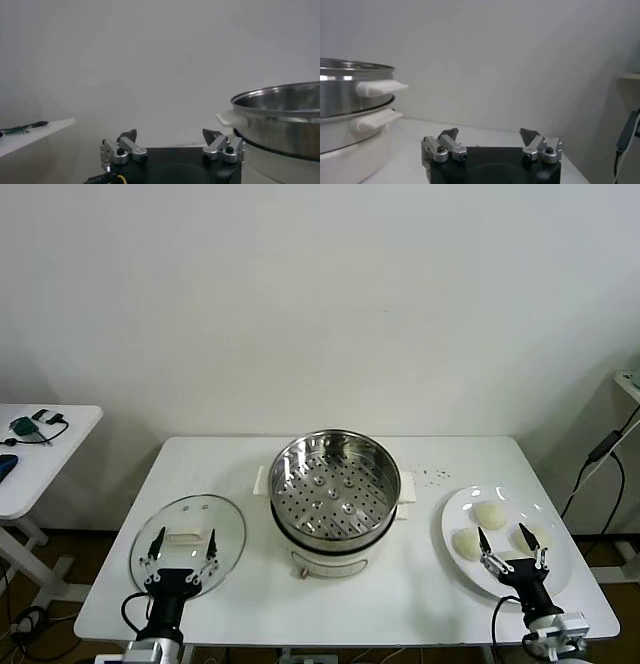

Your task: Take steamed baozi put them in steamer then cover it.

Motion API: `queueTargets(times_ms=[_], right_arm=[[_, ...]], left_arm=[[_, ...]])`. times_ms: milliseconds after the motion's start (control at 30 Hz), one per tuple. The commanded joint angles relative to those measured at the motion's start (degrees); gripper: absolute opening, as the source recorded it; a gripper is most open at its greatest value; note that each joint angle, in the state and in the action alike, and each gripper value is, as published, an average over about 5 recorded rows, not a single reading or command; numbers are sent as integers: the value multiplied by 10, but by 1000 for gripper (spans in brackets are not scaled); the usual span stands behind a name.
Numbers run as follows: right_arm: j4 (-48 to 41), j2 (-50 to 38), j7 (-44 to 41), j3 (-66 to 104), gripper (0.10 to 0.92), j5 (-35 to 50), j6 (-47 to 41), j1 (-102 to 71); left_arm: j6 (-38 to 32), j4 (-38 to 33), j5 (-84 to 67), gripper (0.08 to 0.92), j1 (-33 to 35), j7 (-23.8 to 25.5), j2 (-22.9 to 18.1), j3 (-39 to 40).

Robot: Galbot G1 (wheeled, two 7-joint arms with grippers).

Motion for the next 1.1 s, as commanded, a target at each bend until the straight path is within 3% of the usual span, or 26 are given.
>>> queueTargets(times_ms=[33, 300, 500, 767, 1100], right_arm=[[-13, -77, -103, 24, 823, -55, -54, 29], [-142, -307, -329, -79, 823, -116, -57, 174], [-243, -401, -457, -336, 823, -191, -40, 446], [-365, -369, -524, -661, 823, -257, -11, 755], [-452, -259, -524, -793, 823, -280, -13, 862]], left_arm=[[2, -1, 0, 823, 0, -1, 4, 0], [0, -1, -9, 823, 8, -5, 9, 0], [-2, -1, -15, 823, 14, -8, 9, -1], [4, -3, -19, 823, 9, -9, 11, -7], [9, 1, -16, 823, 1, -10, 10, -11]])
